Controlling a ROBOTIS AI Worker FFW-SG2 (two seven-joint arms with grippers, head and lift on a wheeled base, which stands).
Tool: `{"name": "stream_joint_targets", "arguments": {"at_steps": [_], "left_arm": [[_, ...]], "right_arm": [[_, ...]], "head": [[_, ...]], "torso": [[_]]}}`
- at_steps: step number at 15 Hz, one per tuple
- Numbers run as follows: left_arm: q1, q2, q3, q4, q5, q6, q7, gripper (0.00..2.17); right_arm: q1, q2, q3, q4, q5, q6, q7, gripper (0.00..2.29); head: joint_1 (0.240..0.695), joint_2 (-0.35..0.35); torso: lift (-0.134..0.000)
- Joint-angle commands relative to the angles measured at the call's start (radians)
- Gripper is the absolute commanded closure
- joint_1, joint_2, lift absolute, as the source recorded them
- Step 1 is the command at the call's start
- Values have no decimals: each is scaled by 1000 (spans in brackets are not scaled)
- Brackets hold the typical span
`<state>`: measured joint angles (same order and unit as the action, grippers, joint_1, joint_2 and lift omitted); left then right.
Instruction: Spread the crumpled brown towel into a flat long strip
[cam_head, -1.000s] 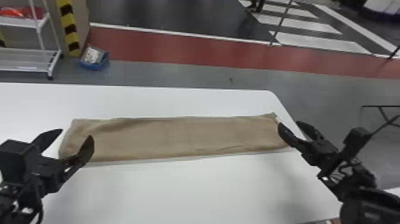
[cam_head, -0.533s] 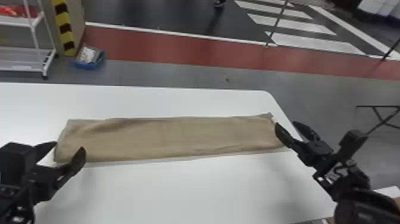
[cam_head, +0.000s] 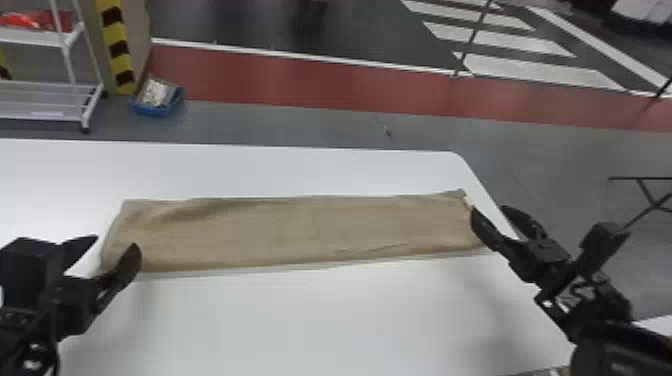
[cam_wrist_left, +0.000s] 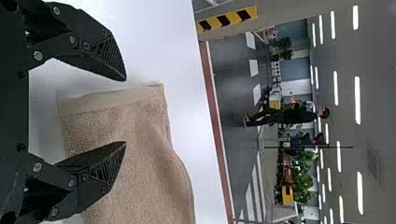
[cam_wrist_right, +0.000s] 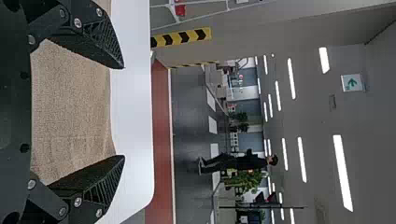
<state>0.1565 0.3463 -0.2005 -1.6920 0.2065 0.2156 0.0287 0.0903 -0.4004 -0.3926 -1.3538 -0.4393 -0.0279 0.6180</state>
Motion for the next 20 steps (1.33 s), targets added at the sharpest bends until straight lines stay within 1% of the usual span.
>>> {"name": "stream_joint_targets", "arguments": {"at_steps": [1,2,3,5,7,11,14,19,20], "left_arm": [[1,3,3,6,-15,2,0,532],[1,5,3,5,-15,2,-1,738],[5,5,4,3,-15,2,-1,883],[8,5,4,-3,-13,2,-1,907],[9,3,4,-5,-13,5,-1,1089],[12,5,9,-17,-13,11,-1,1096],[18,8,29,-31,-15,11,-1,1092],[47,19,102,-44,-27,11,-4,1092],[54,22,121,-43,-27,11,-9,1092]], "right_arm": [[-1,0,4,7,1,-10,0,235],[-3,0,4,8,1,-10,0,235],[-4,0,6,8,1,-10,0,235],[-6,0,6,8,-1,-10,-1,235],[-6,0,4,8,-4,-10,0,238],[-3,0,0,10,-9,-13,0,235],[-1,2,0,10,-9,-25,0,235],[-11,0,6,8,-12,-25,0,235],[-15,0,8,10,-12,-22,0,235]], "head": [[695,-267],[695,-266],[695,-264],[695,-261],[695,-261],[695,-265],[695,-265],[695,-240],[695,-225]], "torso": [[-124],[-124],[-124],[-124],[-124],[-124],[-124],[-124],[-124]]}}
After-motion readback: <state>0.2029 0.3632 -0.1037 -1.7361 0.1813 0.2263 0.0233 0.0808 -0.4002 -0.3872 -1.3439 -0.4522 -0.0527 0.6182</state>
